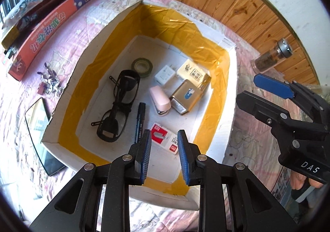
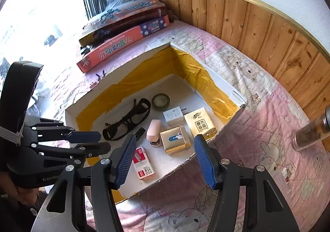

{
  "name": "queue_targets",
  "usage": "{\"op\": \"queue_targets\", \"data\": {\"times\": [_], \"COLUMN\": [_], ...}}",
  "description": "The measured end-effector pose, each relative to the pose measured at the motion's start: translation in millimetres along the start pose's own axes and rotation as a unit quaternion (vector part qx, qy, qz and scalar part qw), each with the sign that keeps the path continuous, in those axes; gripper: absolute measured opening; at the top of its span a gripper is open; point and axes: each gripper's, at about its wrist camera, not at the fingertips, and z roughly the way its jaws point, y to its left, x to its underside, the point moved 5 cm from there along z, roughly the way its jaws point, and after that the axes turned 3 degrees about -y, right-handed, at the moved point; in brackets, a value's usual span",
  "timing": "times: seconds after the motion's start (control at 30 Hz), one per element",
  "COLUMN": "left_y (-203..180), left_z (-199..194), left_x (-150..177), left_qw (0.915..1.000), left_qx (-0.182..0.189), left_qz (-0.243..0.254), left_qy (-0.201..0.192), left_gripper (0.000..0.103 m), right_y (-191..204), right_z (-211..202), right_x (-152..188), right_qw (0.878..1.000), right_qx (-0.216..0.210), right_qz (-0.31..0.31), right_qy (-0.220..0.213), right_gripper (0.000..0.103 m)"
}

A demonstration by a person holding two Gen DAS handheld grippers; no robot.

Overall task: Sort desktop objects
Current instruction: 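Open both tools to release the marker and gold tin into the box, then move both tools back toward the clear plastic case and lighter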

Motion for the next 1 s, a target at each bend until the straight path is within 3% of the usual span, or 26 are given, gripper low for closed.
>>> {"op": "queue_targets", "data": {"times": [0.47, 0.8, 1.0], "left_y": [-55.4, -102.8, -143.0], "left_z": [-31.2, -11.9, 3.3], "left_x": [-11.2, 0.1, 1.6], "left_qw": [0.9933, 0.9884, 0.9818], "left_qx": [0.008, 0.02, 0.042], "left_qz": [0.091, 0.144, 0.184], "left_qy": [-0.071, -0.044, -0.022], "left_gripper": [0.028, 0.029, 0.034], "right_y": [-27.7, -77.2, -142.4], "right_z": [-61.6, -63.3, -61.6], "right_x": [36.9, 103.8, 136.8], "right_qw": [0.986, 0.974, 0.97], "right_qx": [-0.011, 0.019, 0.087], "right_qz": [0.107, 0.194, 0.215], "right_qy": [-0.127, -0.113, -0.077], "right_gripper": [0.063, 0.064, 0.065]}}
